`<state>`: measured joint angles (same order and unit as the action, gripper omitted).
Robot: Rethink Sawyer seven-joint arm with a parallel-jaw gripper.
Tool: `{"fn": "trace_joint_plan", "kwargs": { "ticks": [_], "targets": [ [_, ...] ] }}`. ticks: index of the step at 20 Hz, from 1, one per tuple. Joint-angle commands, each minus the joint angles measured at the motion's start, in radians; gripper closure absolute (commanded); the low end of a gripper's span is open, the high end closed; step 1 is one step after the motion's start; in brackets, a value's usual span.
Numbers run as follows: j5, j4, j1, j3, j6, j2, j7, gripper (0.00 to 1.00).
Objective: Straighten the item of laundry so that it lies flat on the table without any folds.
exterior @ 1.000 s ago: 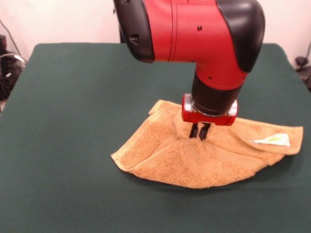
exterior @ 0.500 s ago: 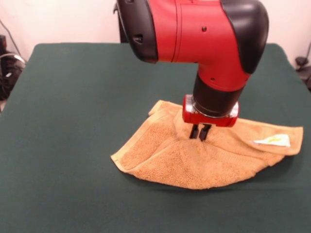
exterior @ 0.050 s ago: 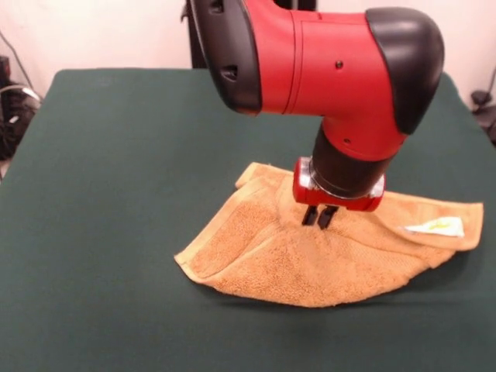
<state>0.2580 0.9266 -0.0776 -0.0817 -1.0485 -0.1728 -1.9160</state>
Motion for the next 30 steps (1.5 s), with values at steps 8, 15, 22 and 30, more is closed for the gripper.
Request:
{"fn": "trace_joint_plan", "kwargs": {
  "ticks": [8,15,22,30],
  "targets": [
    [0.000,-0.159,0.028,-0.011,-0.074,0.066,-0.103,1.00],
    [-0.024,-0.071,0.017,-0.010,-0.124,0.001,-0.076,1.00],
    [-0.032,-0.045,0.017,-0.007,-0.174,-0.018,-0.064,1.00],
    [-0.039,-0.104,0.016,-0.021,-0.245,-0.011,-0.054,1.00]
  ]
}}
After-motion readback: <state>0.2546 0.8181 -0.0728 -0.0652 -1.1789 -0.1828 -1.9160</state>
